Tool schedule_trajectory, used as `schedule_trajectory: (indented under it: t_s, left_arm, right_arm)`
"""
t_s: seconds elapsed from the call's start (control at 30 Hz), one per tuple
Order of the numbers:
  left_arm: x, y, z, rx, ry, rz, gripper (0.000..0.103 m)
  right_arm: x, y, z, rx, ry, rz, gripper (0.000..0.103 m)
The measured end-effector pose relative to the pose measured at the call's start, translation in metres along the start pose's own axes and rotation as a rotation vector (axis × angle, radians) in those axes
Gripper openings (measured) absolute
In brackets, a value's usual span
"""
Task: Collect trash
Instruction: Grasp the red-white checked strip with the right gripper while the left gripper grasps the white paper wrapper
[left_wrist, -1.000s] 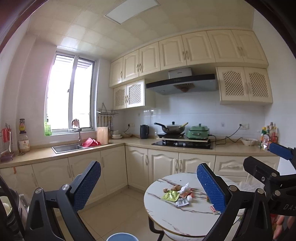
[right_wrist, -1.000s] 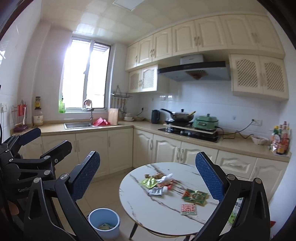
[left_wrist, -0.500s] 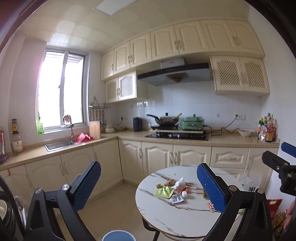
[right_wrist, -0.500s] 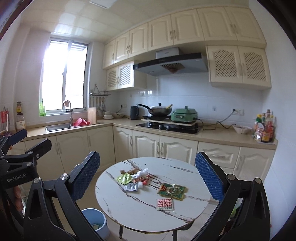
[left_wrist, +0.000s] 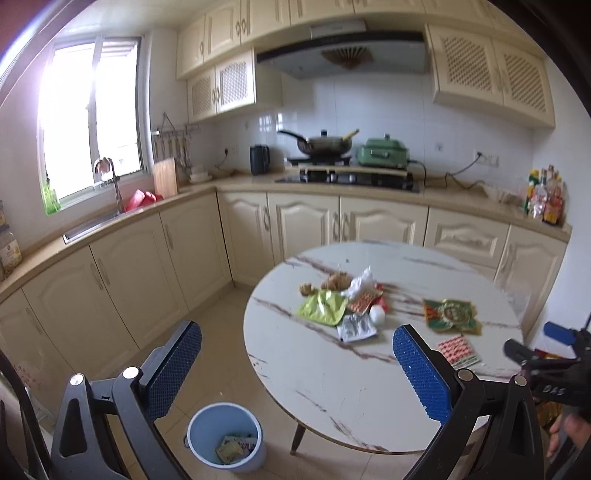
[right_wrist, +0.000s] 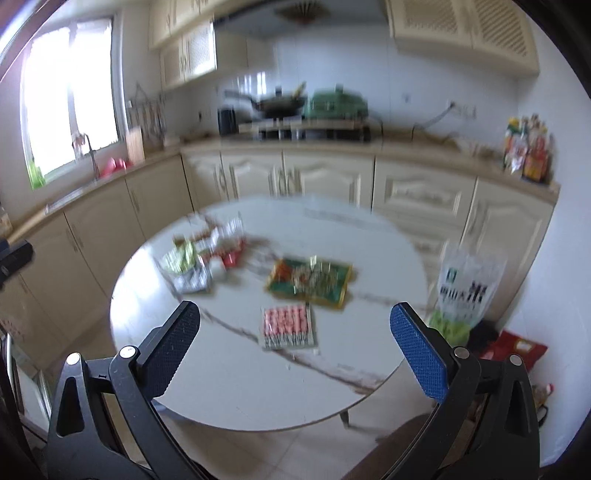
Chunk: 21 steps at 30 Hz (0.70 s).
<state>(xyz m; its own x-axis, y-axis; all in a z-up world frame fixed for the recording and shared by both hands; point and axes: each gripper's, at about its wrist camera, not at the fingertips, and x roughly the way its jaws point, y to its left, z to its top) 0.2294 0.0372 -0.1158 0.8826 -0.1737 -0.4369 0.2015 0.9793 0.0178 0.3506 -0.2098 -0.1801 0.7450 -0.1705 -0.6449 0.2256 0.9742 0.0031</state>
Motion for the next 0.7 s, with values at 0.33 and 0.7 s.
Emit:
schedule_trajectory:
  t_s: [0.33, 0.7]
  left_arm:
    - [0.098, 0.009, 0.025, -0.008, 0.15, -0.03, 0.102]
    - [0.213, -0.002, 0.059, -0.043, 0.298, -0.144, 0.102]
  right_arm:
    - [0.103, -0.007, -0.014, -0.01, 0.214, 0.002, 0.103]
    - [0.125, -0.003, -0.004, -0.099, 0.225, 0.016, 0.076]
